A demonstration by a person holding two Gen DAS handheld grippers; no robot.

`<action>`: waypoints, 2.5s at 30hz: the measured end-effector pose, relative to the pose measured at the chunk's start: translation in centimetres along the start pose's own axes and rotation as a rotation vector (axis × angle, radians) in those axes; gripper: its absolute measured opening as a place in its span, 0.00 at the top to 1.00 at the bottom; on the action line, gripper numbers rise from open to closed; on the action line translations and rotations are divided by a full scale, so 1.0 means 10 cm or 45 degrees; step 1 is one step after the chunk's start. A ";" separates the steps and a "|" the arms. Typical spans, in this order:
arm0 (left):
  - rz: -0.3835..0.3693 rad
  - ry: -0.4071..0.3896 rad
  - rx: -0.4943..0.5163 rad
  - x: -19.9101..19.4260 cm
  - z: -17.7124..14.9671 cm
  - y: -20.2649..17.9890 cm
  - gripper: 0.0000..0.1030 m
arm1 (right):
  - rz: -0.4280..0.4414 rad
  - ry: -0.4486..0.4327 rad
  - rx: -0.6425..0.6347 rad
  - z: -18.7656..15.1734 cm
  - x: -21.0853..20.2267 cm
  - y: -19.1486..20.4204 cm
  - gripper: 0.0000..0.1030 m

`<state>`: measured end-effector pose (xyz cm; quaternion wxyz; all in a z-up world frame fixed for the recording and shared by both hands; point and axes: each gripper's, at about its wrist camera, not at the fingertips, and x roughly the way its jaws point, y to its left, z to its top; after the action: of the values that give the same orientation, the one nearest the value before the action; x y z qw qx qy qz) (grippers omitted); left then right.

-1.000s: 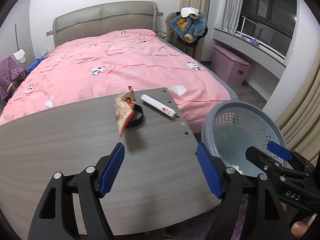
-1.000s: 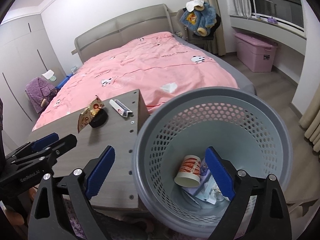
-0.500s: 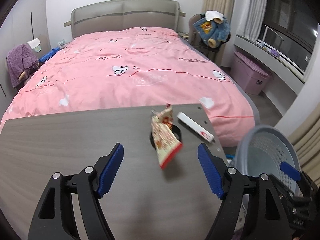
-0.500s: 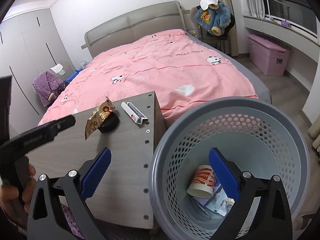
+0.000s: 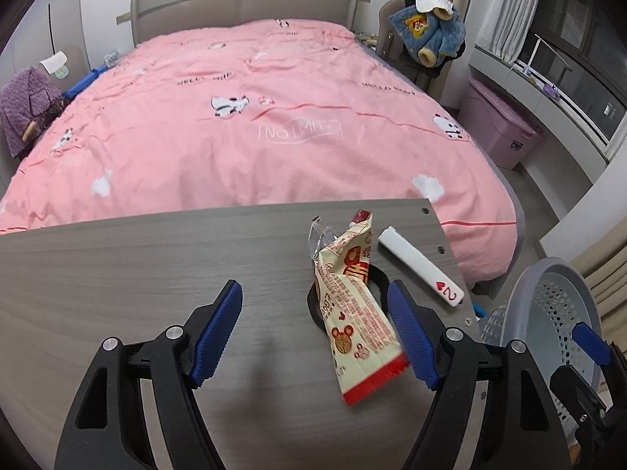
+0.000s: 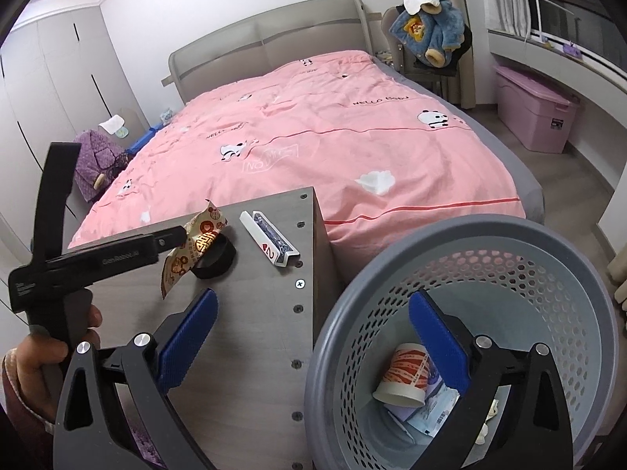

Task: Collect trash
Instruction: 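Grasp the snack wrapper with the left gripper while the right gripper grasps the toothpaste tube, then carry the wrapper and tube over the basket and open both grippers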

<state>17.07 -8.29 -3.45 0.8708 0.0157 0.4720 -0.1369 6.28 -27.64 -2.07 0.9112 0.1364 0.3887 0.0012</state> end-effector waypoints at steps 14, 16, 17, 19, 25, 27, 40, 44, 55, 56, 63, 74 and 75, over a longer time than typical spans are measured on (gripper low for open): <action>-0.114 0.073 -0.001 0.20 -0.08 0.08 0.63 | -0.001 0.027 -0.034 0.05 0.15 0.15 0.07; -0.124 0.062 -0.005 0.18 -0.09 0.09 0.65 | -0.001 0.028 -0.041 0.05 0.16 0.17 0.07; -0.132 0.053 -0.007 0.16 -0.10 0.10 0.65 | -0.001 0.029 -0.043 0.06 0.17 0.18 0.07; -0.137 0.033 -0.015 0.10 -0.10 0.13 0.66 | 0.000 0.033 -0.046 0.07 0.18 0.18 0.07; -0.105 -0.034 -0.054 -0.10 -0.13 0.29 0.66 | 0.001 0.037 -0.080 0.12 0.27 0.23 0.07; -0.068 -0.055 -0.076 -0.17 -0.15 0.39 0.66 | -0.002 0.043 -0.096 0.16 0.32 0.25 0.07; 0.058 -0.134 -0.118 -0.46 -0.31 0.71 0.66 | -0.113 0.172 -0.329 0.36 0.97 0.60 0.26; 0.047 -0.133 -0.134 -0.45 -0.32 0.77 0.66 | -0.171 0.226 -0.384 0.37 1.14 0.69 0.35; 0.010 -0.149 -0.145 -0.54 -0.37 0.81 0.66 | -0.094 0.278 -0.313 0.37 1.14 0.66 0.84; 0.007 -0.151 -0.147 -0.55 -0.38 0.81 0.66 | -0.076 0.268 -0.290 0.37 1.09 0.65 0.85; -0.010 -0.165 -0.136 -0.61 -0.43 0.78 0.66 | -0.012 0.185 -0.182 0.40 0.66 0.58 0.86; -0.084 -0.172 -0.051 -0.76 -0.54 0.50 0.66 | -0.036 0.064 -0.092 0.31 0.02 0.40 0.86; -0.093 -0.172 -0.034 -0.77 -0.55 0.44 0.66 | -0.046 0.056 -0.081 0.29 -0.04 0.35 0.86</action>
<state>9.68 -1.46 -0.55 0.8951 -0.0225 0.4143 -0.1630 8.43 -25.02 1.06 0.9061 0.1001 0.4110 0.0001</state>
